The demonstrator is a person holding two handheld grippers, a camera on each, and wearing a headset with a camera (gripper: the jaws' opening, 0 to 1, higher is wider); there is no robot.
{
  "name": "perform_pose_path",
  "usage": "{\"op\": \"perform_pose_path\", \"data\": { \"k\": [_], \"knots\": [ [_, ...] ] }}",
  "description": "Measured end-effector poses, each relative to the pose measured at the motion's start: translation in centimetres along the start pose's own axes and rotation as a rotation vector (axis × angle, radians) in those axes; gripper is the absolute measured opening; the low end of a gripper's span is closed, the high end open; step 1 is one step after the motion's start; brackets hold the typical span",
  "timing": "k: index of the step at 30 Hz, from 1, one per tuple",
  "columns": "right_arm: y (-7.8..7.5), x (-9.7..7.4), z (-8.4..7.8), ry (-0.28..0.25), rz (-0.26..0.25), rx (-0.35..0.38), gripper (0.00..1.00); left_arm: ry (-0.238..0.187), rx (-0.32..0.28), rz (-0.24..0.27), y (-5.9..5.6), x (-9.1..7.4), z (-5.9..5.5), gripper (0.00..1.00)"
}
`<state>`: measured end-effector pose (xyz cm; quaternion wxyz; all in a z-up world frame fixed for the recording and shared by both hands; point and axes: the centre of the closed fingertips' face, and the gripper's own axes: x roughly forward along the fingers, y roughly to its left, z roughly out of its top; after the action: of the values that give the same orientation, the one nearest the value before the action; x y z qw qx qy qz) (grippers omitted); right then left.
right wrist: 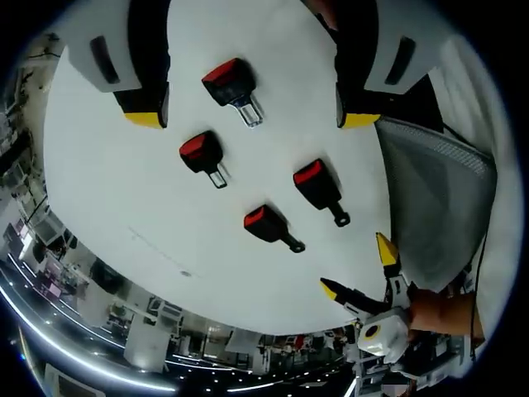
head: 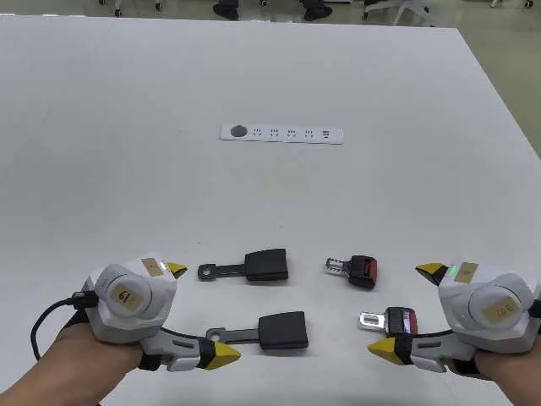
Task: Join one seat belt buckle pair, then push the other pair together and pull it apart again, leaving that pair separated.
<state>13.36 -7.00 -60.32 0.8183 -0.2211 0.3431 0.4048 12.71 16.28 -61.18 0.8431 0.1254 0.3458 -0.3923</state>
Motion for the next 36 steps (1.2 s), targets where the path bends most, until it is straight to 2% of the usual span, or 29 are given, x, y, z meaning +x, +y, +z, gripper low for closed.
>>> {"op": "perform_pose_path", "data": {
  "k": [11, 23, 36],
  "knots": [
    [0.1, -0.3, 0.1, -0.022, -0.017, 0.071, 0.97, -0.001, -0.006, 0.003, -0.2, -0.1, -0.2, 0.94],
    [0.2, -0.5, 0.5, -0.041, -0.025, 0.069, 0.97, -0.003, -0.001, 0.01, -0.7, -0.7, -0.1, 0.95],
    [1.0, -1.3, 0.9, -0.064, -0.028, 0.08, 0.99, -0.006, 0.002, 0.021, -1.3, -1.4, -0.2, 0.95]
  ]
}}
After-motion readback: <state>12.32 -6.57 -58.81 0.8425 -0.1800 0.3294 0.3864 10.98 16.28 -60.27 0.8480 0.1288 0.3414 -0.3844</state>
